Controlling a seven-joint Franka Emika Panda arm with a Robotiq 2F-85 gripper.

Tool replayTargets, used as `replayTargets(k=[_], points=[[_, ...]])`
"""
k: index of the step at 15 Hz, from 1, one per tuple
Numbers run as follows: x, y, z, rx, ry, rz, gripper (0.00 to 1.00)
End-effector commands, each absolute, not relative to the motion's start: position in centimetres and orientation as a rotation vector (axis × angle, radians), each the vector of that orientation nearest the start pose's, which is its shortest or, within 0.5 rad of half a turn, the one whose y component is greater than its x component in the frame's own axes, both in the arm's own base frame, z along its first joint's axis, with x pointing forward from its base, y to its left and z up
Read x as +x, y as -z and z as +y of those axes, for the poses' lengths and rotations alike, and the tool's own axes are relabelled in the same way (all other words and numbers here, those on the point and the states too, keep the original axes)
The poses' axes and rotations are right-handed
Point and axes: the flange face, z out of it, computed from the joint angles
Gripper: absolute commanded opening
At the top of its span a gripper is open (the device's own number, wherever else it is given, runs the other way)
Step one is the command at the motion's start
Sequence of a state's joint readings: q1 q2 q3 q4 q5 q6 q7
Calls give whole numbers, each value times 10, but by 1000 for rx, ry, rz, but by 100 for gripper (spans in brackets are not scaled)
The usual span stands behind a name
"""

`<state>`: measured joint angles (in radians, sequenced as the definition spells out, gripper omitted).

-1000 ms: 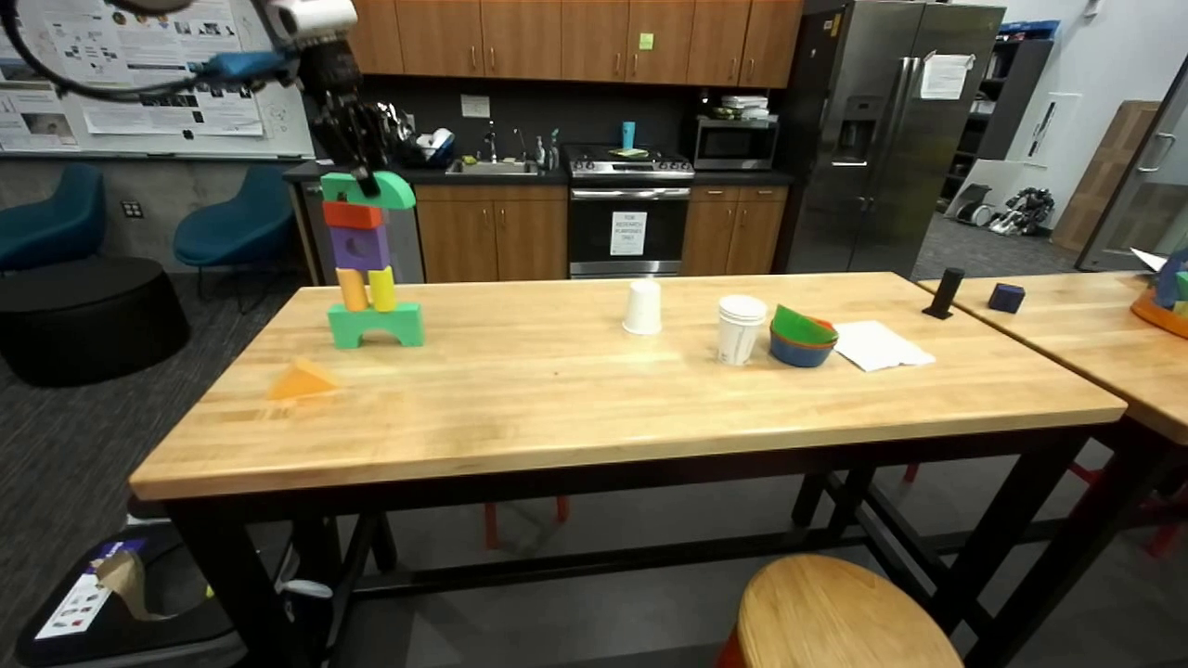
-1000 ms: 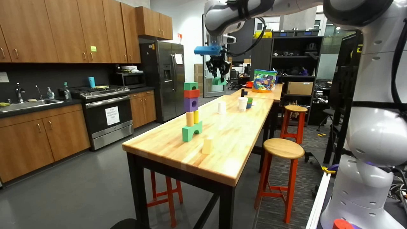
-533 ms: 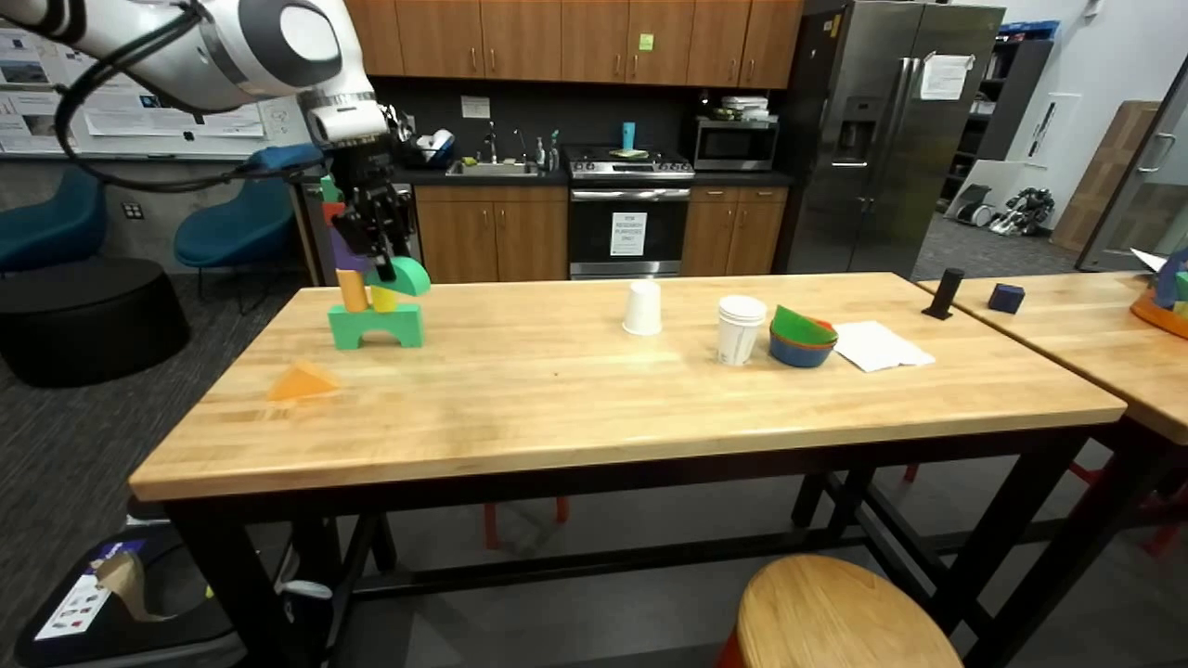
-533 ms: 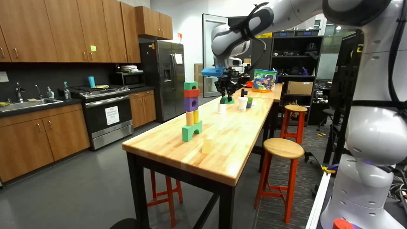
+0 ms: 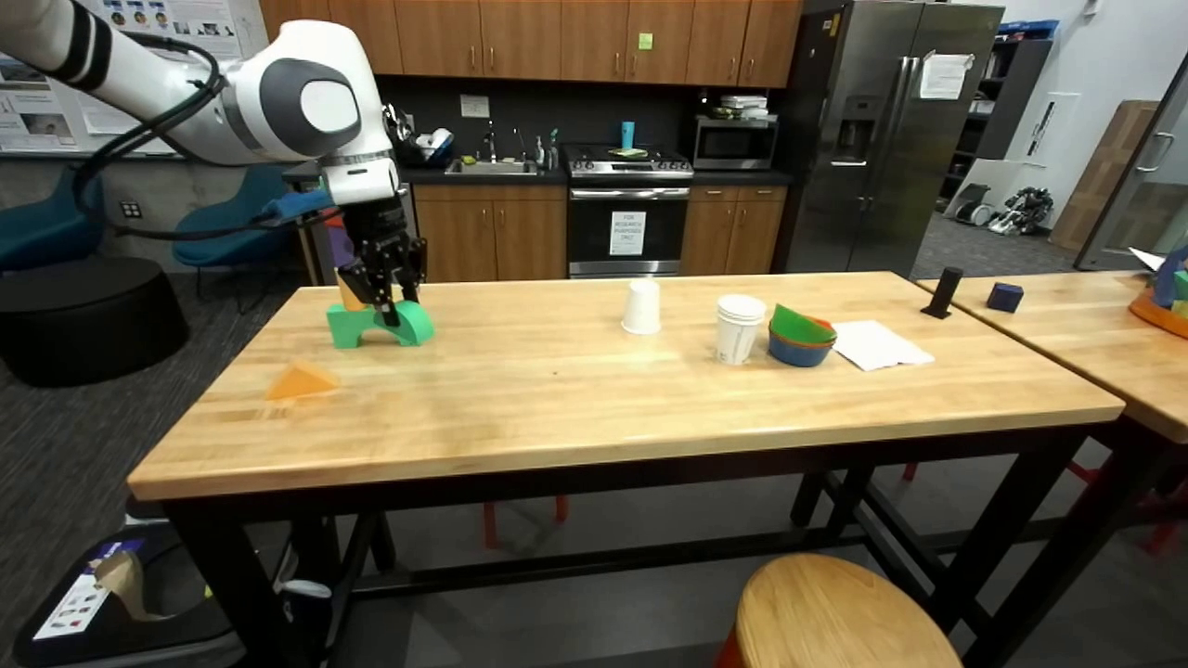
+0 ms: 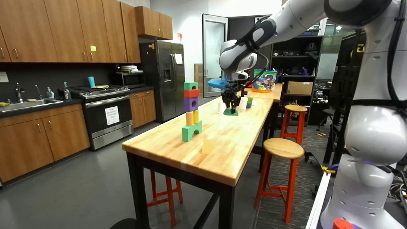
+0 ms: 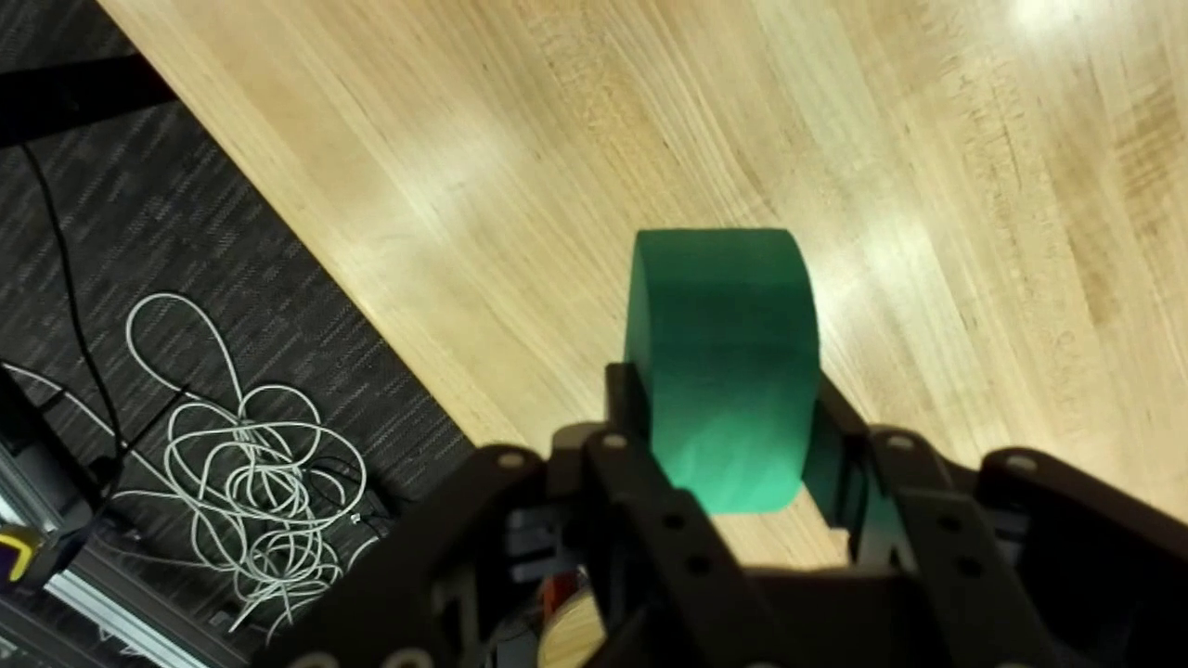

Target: Remove the top object from the stack and place it on the counter

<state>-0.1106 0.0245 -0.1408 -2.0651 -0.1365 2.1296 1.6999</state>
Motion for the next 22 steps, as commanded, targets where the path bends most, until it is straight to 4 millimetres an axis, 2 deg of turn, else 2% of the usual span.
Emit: replayTargets(k=[1, 5, 9, 14, 17, 22], points=[[523, -424, -142, -1973, 182, 2490, 17], [515, -425, -143, -2199, 162, 2303, 17], [505, -445, -131, -2497, 130, 2021, 17], [499, -480, -85, -2772, 125, 1650, 17], [505, -488, -61, -2899, 147, 1398, 17], [516, -494, -33, -3082, 140, 965, 17]])
